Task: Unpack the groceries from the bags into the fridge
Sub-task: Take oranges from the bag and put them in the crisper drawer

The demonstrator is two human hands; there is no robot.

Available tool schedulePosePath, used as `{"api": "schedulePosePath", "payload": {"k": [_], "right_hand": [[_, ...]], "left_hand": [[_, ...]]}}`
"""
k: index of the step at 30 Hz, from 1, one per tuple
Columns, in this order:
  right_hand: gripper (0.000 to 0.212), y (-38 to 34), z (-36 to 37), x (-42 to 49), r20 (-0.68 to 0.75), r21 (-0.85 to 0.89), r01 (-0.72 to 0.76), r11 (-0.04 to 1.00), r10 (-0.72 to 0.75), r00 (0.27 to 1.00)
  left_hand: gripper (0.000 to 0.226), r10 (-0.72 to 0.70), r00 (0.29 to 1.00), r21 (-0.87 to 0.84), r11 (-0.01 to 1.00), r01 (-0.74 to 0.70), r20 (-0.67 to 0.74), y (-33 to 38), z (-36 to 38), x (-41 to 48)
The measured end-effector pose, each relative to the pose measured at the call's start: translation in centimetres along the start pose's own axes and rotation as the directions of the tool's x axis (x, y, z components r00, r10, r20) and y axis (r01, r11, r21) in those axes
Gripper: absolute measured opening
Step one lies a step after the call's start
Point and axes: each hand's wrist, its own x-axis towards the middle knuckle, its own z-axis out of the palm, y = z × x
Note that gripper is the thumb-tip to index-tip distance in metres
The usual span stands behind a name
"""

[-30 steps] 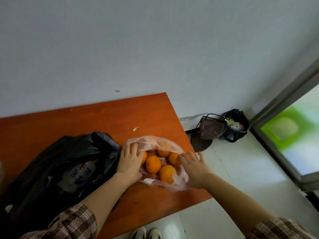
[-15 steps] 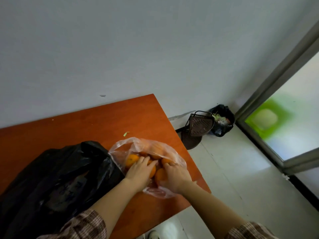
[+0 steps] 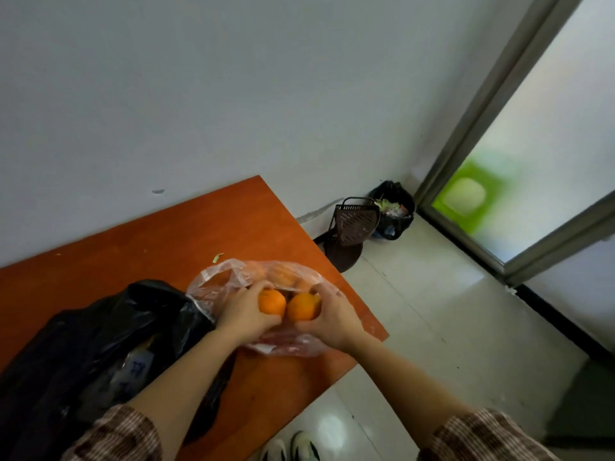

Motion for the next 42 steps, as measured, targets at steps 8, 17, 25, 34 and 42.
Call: {"api": "schedulePosePath", "payload": {"k": [8, 17, 25, 34, 42], "right_hand": [[0.050, -0.7, -8.7, -4.2, -0.233, 0.476, -0.015, 0.879, 0.142, 0.962], [0.054, 4.4, -23.4, -19.6, -0.605, 0.493, 0.077, 0.867, 0.278, 0.746], [0.059, 14.1, -34.7, -42.9, -0.813, 0.417, 0.075, 0.906, 0.334, 0.477], [0.063, 24.6, -42.7, -66.4, -0.922, 0.317, -0.126, 0.940, 0.337, 0.193], [0.076, 33.7, -51.5, -76.9, -0.934, 0.356, -0.153, 0.922, 0.353, -0.045]], "left_hand": [[0.052, 0.185, 0.982, -0.430, 0.885, -0.177, -0.024, 10.0, -5.2, -0.5], [0.055, 0.547, 0.837, -0.459, 0.740, -0.491, -0.013, 30.1, 0.6, -5.1], [0.065, 0.774, 0.633, -0.563, 0.521, -0.642, -0.005, 49.1, 15.6, -20.0], [0.076, 0.929, 0.370, -0.542, 0.305, -0.783, -0.012, 65.9, 30.6, -35.8], [0.090, 0.989, 0.094, -0.247, 0.063, -0.967, -0.115, 79.3, 41.6, -41.8]]}}
